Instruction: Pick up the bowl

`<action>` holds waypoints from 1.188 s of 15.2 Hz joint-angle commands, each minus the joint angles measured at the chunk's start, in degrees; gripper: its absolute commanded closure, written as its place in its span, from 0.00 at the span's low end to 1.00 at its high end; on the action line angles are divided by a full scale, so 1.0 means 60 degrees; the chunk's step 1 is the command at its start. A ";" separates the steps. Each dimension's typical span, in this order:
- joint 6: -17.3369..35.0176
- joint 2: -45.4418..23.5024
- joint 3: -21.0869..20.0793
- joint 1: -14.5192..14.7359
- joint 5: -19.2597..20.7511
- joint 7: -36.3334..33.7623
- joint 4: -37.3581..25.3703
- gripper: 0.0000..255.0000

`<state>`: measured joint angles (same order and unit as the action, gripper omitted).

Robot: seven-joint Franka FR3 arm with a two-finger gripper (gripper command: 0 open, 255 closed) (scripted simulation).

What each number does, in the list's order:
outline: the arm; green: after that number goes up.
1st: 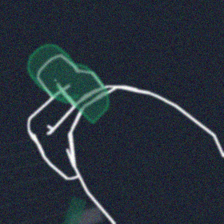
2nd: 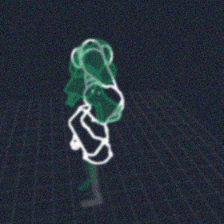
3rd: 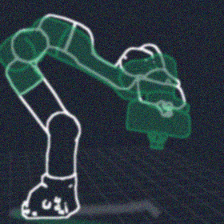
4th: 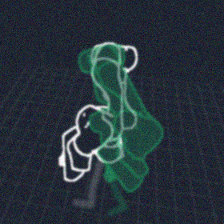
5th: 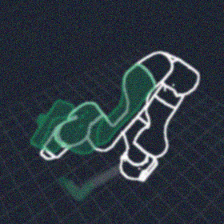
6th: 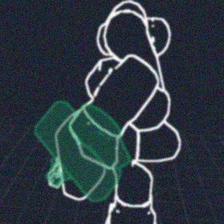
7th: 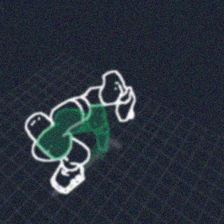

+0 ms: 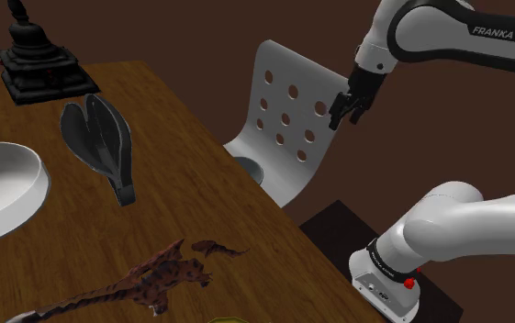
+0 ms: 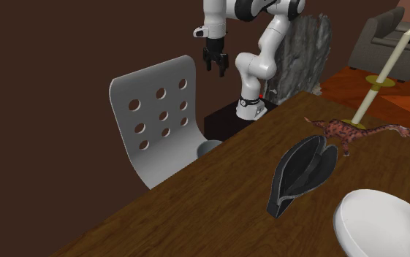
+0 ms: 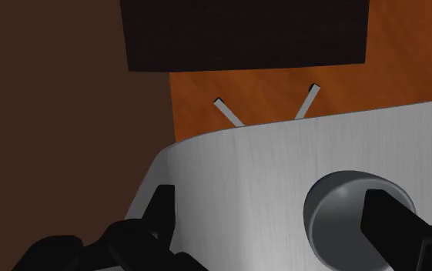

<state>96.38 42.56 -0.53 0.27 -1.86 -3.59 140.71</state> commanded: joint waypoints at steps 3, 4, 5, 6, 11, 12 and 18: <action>0.0773 -0.0309 -0.0008 0.0082 -0.0177 0.0022 0.0363 0.00; 0.1164 -0.0488 -0.0012 0.0128 -0.0269 0.0039 0.0523 0.00; 0.1558 -0.0685 -0.0018 0.0176 -0.0363 0.0059 0.0670 0.00; 0.1955 -0.0897 -0.0025 0.0226 -0.0461 0.0085 0.0801 0.00; 0.3946 -0.2200 -0.0059 0.0524 -0.1008 0.0289 0.1229 0.00; 0.4340 -0.2505 -0.0066 0.0592 -0.1134 0.0349 0.1267 0.00; 0.6579 -0.4565 -0.0088 0.1075 -0.2058 0.0890 0.1136 0.00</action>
<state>133.17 17.45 -1.14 6.24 -13.10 0.88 147.56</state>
